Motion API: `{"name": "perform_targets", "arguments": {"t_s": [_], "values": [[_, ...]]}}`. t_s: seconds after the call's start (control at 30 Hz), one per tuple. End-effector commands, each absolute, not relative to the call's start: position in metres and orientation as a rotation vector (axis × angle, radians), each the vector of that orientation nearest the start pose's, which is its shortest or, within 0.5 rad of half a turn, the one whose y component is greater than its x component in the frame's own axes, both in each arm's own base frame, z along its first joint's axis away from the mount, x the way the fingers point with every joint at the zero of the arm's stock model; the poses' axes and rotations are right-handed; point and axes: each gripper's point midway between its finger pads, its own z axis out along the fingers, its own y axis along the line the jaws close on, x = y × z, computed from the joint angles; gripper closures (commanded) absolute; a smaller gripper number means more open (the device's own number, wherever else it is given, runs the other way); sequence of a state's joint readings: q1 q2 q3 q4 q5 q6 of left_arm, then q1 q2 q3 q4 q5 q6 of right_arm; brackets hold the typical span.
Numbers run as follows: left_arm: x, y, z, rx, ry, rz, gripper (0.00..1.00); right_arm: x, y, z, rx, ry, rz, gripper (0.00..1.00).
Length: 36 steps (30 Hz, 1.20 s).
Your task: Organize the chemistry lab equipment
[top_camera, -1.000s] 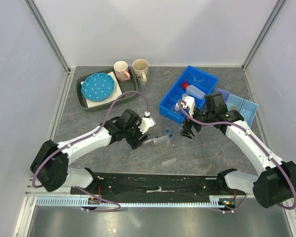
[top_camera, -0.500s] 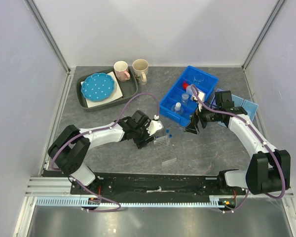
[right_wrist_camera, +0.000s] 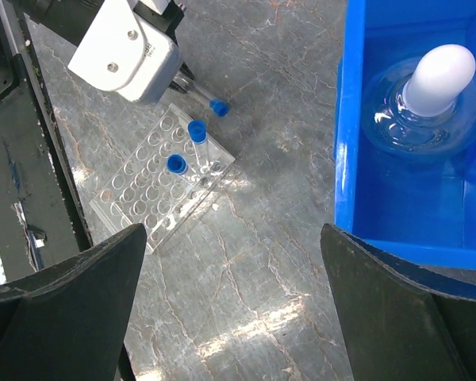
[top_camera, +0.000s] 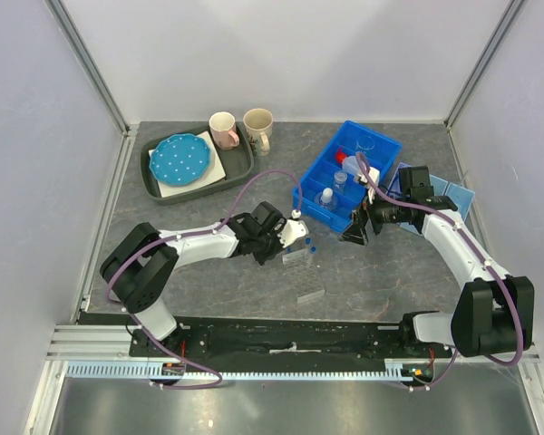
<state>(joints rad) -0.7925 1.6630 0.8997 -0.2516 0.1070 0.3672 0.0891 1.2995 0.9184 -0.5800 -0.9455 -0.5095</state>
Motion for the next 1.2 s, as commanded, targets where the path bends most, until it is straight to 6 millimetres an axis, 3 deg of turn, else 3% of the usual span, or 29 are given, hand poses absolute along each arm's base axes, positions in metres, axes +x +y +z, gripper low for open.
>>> {"name": "perform_targets", "arguments": {"t_s": [0.0, 0.17, 0.3, 0.5, 0.63, 0.8, 0.83, 0.87, 1.0, 1.17], "values": [[0.264, -0.258, 0.011, 1.428, 2.177, -0.221, 0.81, 0.268, 0.156, 0.163, -1.005, 1.924, 0.955, 0.02], [0.273, -0.247, 0.018, 1.363, 2.196, -0.129, 0.95, 0.268, 0.155, 0.161, -1.004, 1.929, 0.953, 0.02], [0.277, -0.242, 0.032, 1.302, 2.195, -0.100, 0.98, 0.266, 0.156, 0.160, -1.012, 1.922, 0.961, 0.02], [0.271, -0.251, 0.076, 1.178, 2.131, -0.216, 0.98, 0.257, 0.163, 0.163, -1.032, 1.876, 1.051, 0.02], [0.255, -0.262, 0.107, 1.152, 2.063, -0.375, 0.98, 0.248, 0.171, 0.178, -1.100, 1.784, 1.140, 0.02], [0.221, -0.288, 0.153, 1.124, 1.933, -0.700, 0.98, 0.241, 0.182, 0.198, -1.183, 1.678, 1.227, 0.02], [0.216, -0.292, 0.160, 1.122, 1.908, -0.749, 0.98, 0.240, 0.189, 0.210, -1.227, 1.622, 1.241, 0.02], [0.208, -0.297, 0.171, 1.121, 1.860, -0.822, 0.97, 0.231, 0.191, 0.208, -1.242, 1.648, 1.294, 0.02], [0.190, -0.306, 0.190, 1.074, 1.812, -0.979, 0.97, 0.219, 0.216, 0.221, -1.361, 1.583, 1.360, 0.02], [0.180, -0.308, 0.199, 1.051, 1.779, -1.061, 0.97, 0.208, 0.237, 0.212, -1.564, 1.514, 1.245, 0.04]]}}
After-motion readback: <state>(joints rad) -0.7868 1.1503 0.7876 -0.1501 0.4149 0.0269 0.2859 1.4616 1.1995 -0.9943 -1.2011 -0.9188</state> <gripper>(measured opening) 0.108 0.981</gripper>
